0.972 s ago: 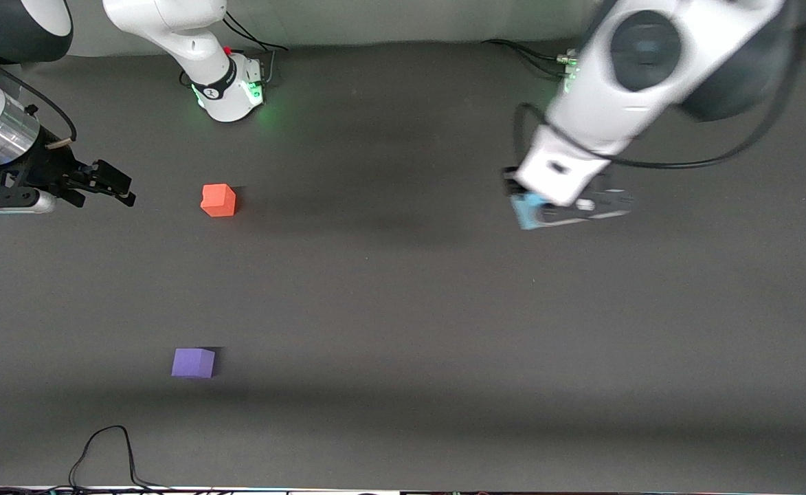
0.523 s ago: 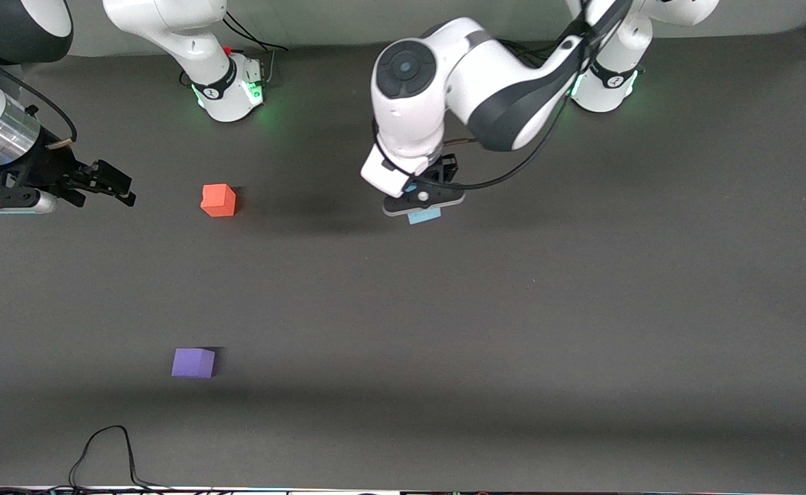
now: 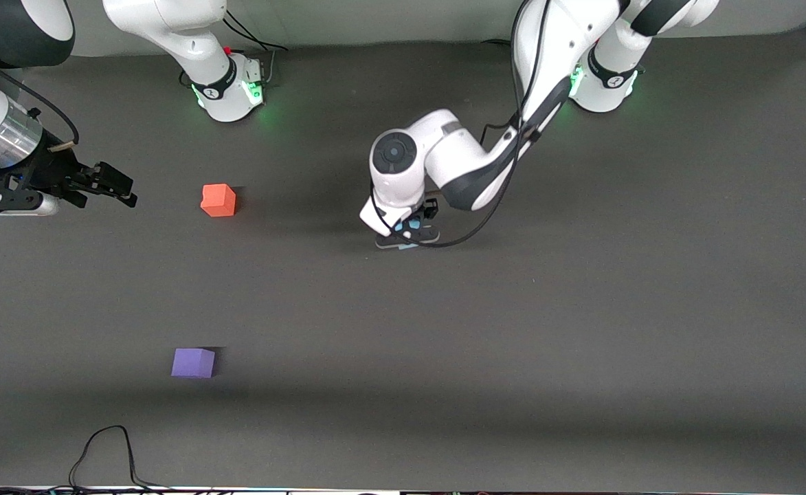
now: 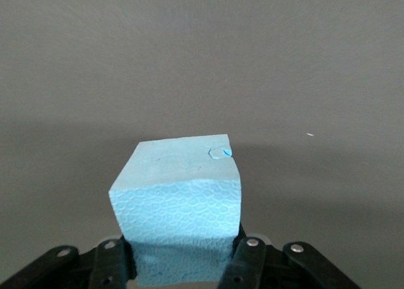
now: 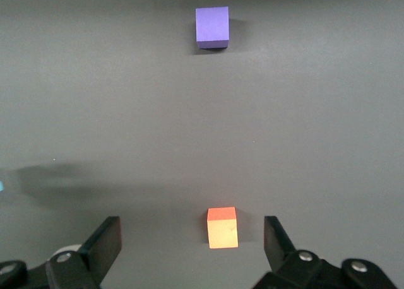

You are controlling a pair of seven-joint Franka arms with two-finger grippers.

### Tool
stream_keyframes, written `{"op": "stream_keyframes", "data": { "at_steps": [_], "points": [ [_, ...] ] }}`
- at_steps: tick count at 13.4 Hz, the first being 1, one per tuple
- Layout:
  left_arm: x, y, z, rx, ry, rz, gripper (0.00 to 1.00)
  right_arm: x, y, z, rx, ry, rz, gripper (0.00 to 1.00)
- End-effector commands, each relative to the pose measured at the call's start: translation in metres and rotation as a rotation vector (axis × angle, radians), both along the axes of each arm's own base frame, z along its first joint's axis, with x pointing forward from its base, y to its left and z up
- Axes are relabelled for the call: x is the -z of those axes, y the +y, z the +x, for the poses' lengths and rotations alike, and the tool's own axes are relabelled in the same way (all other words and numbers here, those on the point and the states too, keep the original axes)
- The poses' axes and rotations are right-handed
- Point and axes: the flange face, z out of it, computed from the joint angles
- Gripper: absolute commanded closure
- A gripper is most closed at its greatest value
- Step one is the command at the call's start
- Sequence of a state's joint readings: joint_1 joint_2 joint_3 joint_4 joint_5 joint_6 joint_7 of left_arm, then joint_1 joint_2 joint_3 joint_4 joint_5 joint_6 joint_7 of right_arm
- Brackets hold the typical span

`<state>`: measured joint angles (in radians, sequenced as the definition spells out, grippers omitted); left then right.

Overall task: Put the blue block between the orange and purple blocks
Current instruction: 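Carry the blue block with the left gripper to the table middle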

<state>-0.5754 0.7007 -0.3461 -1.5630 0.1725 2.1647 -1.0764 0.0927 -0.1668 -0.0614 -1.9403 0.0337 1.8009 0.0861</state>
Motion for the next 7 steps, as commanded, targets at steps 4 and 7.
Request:
{"op": "stream_keyframes", "data": {
  "at_steps": [4,7],
  "points": [
    [0.041,0.006,-0.001,0.011,-0.028,0.014,1.0,0.0,0.0,0.0,0.014,0.002,-0.008,0.0],
    [0.038,0.011,0.004,-0.001,-0.026,0.021,0.0,0.0,0.0,0.0,0.014,0.0,-0.008,0.0]
  ]
}}
